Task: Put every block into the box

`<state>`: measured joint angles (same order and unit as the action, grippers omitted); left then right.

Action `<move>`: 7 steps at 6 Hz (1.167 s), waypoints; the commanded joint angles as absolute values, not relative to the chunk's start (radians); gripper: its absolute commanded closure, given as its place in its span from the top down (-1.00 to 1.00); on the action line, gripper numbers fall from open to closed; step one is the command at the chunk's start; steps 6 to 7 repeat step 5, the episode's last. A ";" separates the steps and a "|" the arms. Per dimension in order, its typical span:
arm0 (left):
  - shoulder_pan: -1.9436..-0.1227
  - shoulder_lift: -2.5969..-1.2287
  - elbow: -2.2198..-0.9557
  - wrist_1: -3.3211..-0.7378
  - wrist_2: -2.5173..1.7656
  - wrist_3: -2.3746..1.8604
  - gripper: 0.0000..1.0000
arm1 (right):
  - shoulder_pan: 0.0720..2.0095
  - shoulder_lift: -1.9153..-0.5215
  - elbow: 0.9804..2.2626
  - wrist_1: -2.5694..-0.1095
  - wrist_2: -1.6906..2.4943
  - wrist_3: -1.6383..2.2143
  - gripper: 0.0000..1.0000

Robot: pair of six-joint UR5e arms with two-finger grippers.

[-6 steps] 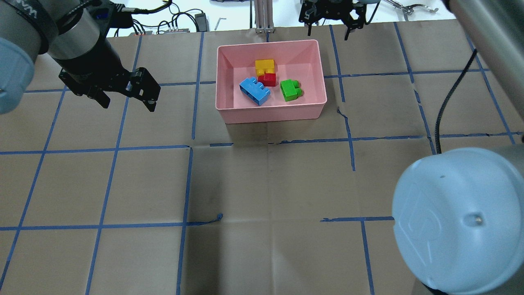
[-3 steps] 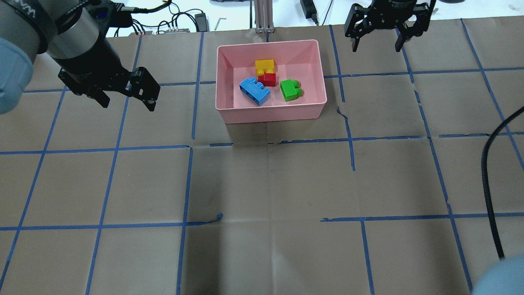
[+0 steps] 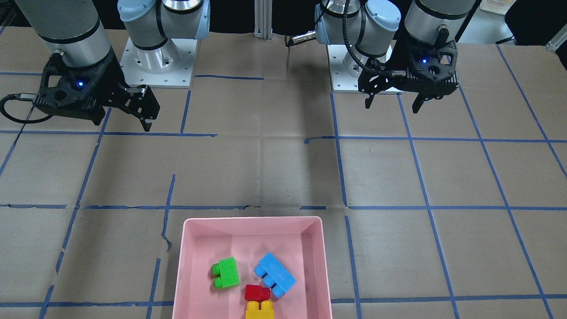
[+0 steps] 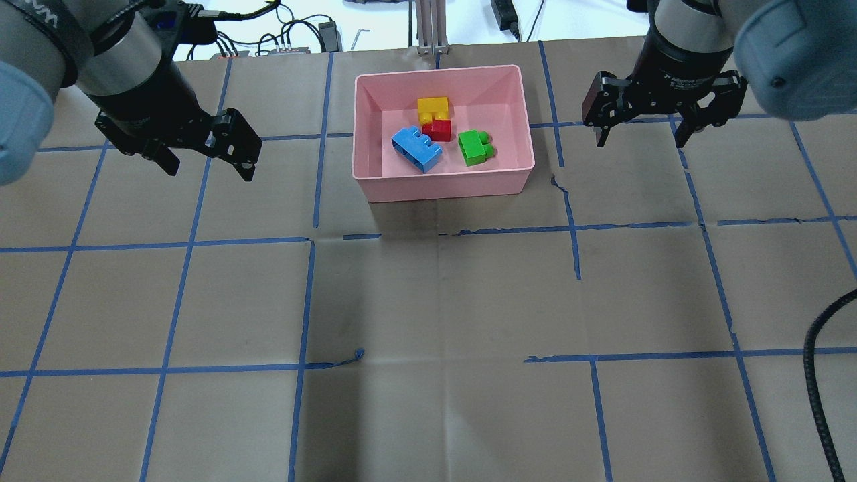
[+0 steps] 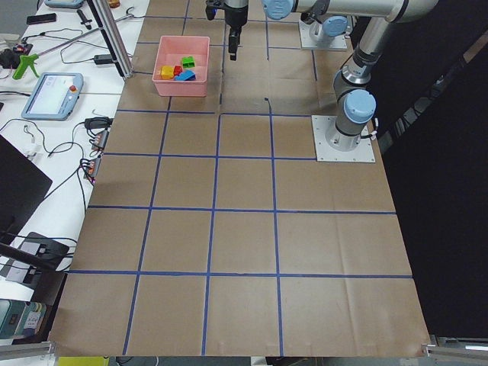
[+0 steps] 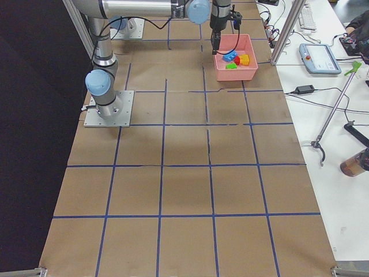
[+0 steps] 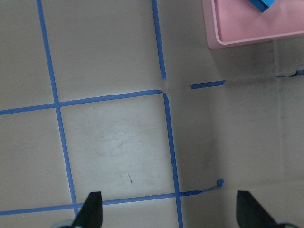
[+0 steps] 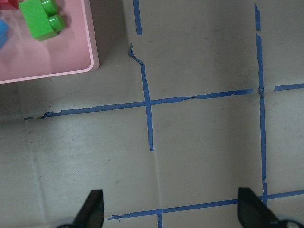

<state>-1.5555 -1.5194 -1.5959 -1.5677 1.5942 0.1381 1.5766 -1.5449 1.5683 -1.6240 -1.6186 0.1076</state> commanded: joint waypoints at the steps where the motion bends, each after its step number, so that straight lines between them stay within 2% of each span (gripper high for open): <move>1: -1.555 -1.519 -1.597 -1.568 1.594 0.137 1.00 | 1.595 -1.554 1.575 -1.626 -1.615 0.110 0.99; 7: -1.555 -1.519 -1.597 -1.569 1.595 0.137 1.00 | 1.601 -1.551 1.575 -1.632 -1.615 0.101 0.99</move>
